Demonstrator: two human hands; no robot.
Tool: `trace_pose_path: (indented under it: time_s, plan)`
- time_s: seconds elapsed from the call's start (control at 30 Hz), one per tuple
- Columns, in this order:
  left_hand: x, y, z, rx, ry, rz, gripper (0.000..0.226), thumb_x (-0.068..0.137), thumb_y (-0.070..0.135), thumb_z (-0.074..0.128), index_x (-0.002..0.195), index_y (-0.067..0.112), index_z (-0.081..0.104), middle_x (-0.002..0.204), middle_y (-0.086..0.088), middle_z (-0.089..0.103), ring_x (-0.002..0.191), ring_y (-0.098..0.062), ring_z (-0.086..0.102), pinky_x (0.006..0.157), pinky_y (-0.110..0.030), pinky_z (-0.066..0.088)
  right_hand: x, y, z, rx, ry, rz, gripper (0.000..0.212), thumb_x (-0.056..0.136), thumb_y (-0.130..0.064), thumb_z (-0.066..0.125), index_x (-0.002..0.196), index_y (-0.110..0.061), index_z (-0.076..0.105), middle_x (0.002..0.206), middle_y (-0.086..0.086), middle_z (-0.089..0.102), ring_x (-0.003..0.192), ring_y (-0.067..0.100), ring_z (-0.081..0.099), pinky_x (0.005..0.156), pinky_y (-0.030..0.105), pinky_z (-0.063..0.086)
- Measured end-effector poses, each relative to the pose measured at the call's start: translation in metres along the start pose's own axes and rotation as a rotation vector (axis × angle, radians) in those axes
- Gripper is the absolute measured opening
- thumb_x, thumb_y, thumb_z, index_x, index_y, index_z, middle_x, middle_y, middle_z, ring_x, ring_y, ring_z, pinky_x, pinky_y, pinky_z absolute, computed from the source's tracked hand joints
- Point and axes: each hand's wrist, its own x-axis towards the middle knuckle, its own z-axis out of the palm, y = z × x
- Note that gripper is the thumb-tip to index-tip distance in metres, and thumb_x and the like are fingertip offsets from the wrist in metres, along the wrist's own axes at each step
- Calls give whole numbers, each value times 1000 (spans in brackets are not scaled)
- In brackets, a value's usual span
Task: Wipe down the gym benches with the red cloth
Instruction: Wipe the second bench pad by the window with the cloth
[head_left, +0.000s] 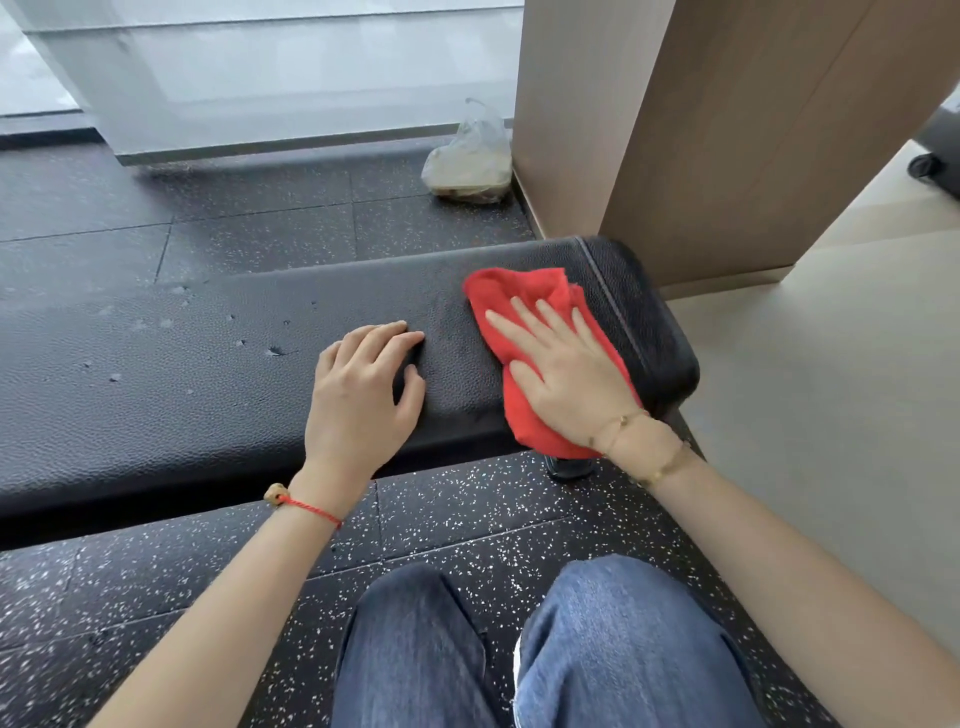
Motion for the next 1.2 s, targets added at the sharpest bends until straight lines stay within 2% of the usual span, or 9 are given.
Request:
trace_pose_path:
  time_s: [0.1,0.23,0.33,0.53,0.77,0.93,1.1,1.2]
  plan:
    - [-1,-1,1,6,2,5,33,93,24,53,125,22,63,133,4,61,127,-20,50,108,-40,36,-12,45,-11,-6,17,151,54,98,-31,36,150,-39,23,160,-3,20,149,21,15,122,44,3]
    - [0,1,2,8,9,-4,34,93,26,51,124,22,63,131,4,61,126,-20,50,108,-40,36,34,87,-23,17,-57,328,53,100,-30,30,151,-39,18,162,-1,10,150,23,7,121,47,1]
    - [0,0,2,4,10,-2,33,92,26,51,123,23,63,131,5,62,125,-20,51,108,-39,36,42,89,-21,34,-57,342,54,99,-30,30,151,-38,16,162,0,10,150,24,7,121,46,0]
    - [0,0,4,6,17,-4,35,91,27,49,123,23,62,131,5,61,125,-22,50,107,-40,35,-44,78,-14,63,39,275,58,92,-40,23,149,-45,16,161,-6,13,150,19,7,122,44,-1]
    - [-1,3,1,14,9,-5,33,91,24,51,122,20,63,130,2,62,124,-23,52,107,-41,36,43,78,-17,-20,-24,336,53,99,-31,27,151,-38,18,162,1,11,149,24,9,121,45,-3]
    - [-1,4,1,11,5,-9,33,92,24,53,123,20,64,131,3,62,125,-21,51,108,-40,36,75,17,-4,-8,-87,155,55,99,-30,26,152,-34,14,163,3,8,150,25,5,121,44,-6]
    - [-1,5,-5,-55,33,-36,31,89,14,58,119,17,67,125,1,66,122,-23,55,105,-39,40,33,-34,6,-28,-79,-162,58,98,-29,34,153,-34,15,162,1,11,150,22,6,121,41,-4]
    - [-5,2,-14,-103,99,-69,30,87,9,59,116,15,68,121,1,67,119,-24,57,104,-39,42,15,-31,5,-12,-93,-223,57,99,-31,34,152,-35,14,162,-3,11,150,19,5,122,40,-4]
